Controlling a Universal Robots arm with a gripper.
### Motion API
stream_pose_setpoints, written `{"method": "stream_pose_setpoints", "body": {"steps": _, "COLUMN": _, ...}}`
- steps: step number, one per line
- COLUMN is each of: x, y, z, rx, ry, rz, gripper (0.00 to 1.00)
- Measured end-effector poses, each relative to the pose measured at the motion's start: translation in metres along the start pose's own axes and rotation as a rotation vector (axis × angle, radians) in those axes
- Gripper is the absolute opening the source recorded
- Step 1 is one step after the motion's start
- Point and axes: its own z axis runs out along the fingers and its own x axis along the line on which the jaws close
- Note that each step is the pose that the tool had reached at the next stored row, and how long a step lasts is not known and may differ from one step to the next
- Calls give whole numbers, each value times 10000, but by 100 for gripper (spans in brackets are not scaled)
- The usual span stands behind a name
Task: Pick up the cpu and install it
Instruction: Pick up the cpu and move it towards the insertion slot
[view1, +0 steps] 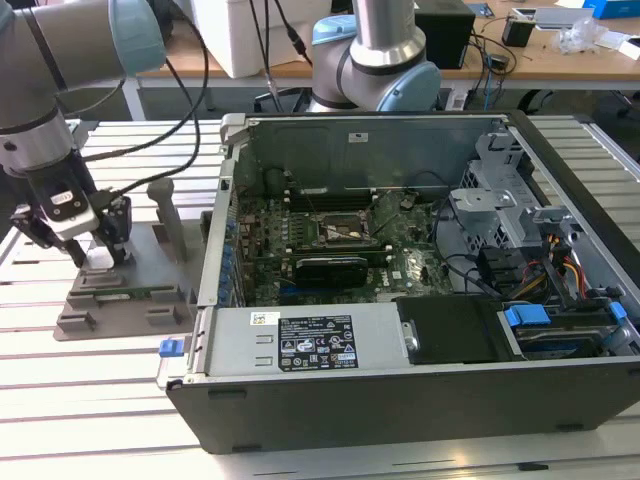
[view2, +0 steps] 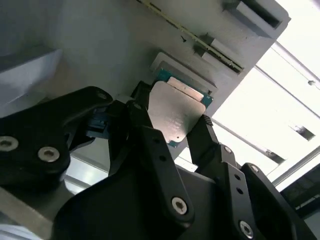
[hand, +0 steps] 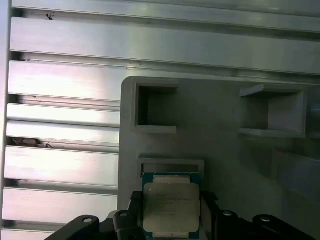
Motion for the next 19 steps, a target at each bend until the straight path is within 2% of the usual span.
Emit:
{"method": "stream_pose_setpoints", "body": {"steps": 3, "x": -3, "y": -5, "z": -259, "rx": 0, "ry": 0, "rz": 1, "gripper": 55}}
{"method": "stream_pose_setpoints", "body": {"steps": 4, "x": -4, "y": -5, "z": -405, "rx": -1, "ry": 0, "rz": 2, "gripper": 55}}
{"method": "stream_pose_setpoints", "body": {"steps": 7, "x": -7, "y": -5, "z": -562, "rx": 0, "ry": 0, "rz": 1, "gripper": 55}}
{"method": "stream_pose_setpoints", "body": {"steps": 9, "x": -9, "y": -5, "z": -734, "rx": 0, "ry": 1, "rz": 1, "gripper": 55}}
{"method": "stream_pose_setpoints", "body": {"steps": 13, "x": -12, "y": -5, "z": -930, "rx": 0, "ry": 0, "rz": 1, "gripper": 55}}
{"method": "stream_pose_setpoints", "body": {"steps": 17, "x": -16, "y": -8, "z": -1256, "rx": 0, "ry": 1, "rz": 1, "gripper": 55}}
{"method": "stream_pose_setpoints", "body": {"steps": 19, "x": -17, "y": -8, "z": -1350, "rx": 0, "ry": 0, "rz": 1, "gripper": 55}}
